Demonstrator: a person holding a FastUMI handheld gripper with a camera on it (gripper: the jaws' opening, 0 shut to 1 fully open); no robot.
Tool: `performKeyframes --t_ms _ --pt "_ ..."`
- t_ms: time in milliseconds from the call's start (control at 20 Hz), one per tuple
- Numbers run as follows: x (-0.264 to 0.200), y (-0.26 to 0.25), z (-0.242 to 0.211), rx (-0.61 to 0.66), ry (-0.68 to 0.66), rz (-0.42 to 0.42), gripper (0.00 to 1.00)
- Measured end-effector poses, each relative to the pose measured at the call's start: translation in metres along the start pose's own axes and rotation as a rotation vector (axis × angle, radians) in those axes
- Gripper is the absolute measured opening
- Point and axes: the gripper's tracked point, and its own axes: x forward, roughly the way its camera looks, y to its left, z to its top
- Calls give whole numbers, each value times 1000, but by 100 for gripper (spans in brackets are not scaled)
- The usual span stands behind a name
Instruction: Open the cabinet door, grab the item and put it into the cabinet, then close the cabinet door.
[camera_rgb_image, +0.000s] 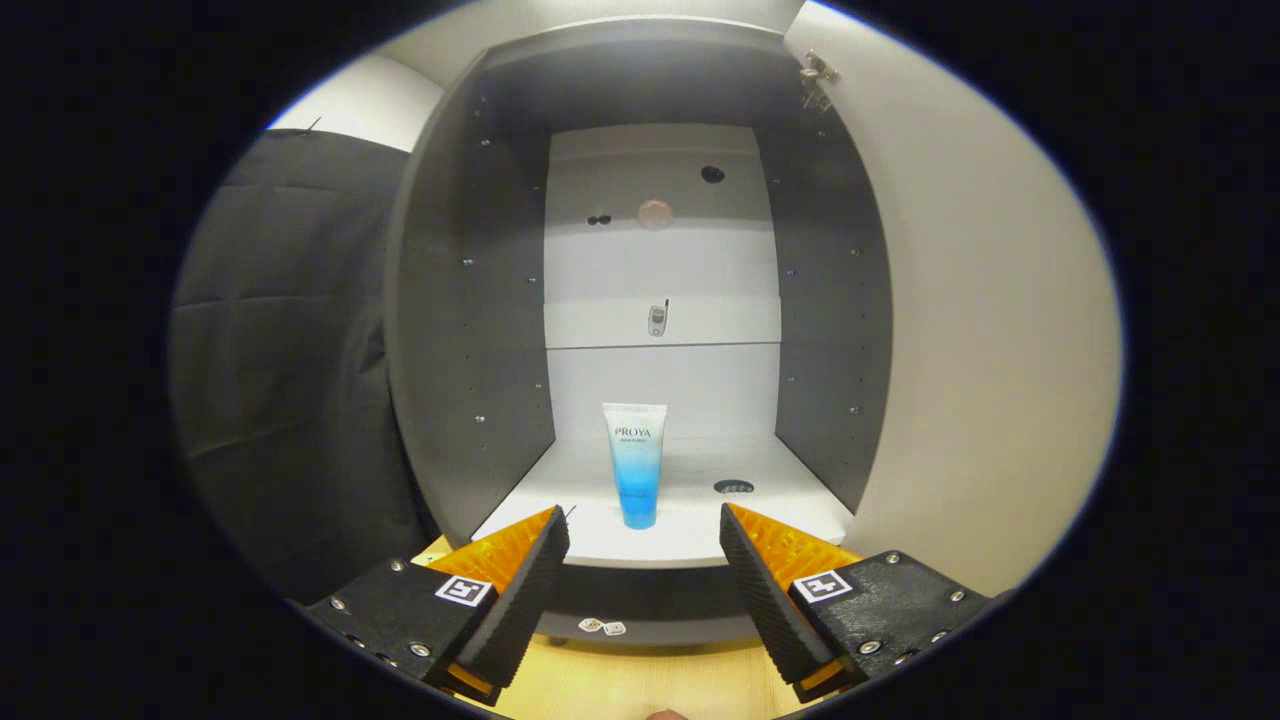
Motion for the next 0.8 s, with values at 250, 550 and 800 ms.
performKeyframes --t_ms 250,550,800 --pt "-61 2 -13 0 -13 11 94" --pt "-122 -6 -11 41 -31 19 94" --pt "-177 -14 -12 67 -50 30 94"
